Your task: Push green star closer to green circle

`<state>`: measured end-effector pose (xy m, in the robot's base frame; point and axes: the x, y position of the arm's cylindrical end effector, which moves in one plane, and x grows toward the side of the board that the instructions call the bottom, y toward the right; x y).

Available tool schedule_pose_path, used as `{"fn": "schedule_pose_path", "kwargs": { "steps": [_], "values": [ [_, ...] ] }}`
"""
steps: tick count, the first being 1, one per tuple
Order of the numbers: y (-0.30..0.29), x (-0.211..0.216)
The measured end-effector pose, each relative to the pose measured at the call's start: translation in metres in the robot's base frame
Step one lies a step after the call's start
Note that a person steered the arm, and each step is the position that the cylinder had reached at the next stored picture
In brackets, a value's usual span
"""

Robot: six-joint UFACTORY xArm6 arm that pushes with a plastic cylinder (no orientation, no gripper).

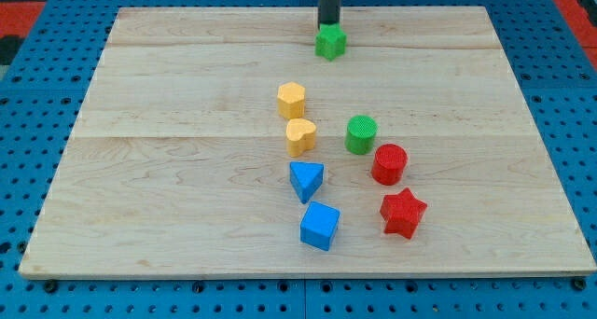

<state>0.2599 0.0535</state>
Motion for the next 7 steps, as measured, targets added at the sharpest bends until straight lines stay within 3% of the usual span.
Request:
{"fn": "schedule_pose_path", "kwargs": {
  "steps": [1, 2, 3, 5, 7],
  "values": [
    [0.019, 0.048],
    [0.013, 0.019],
    [-0.014, 0.024],
    [0.018, 0.076],
    [-0.051, 0.061]
  ]
}}
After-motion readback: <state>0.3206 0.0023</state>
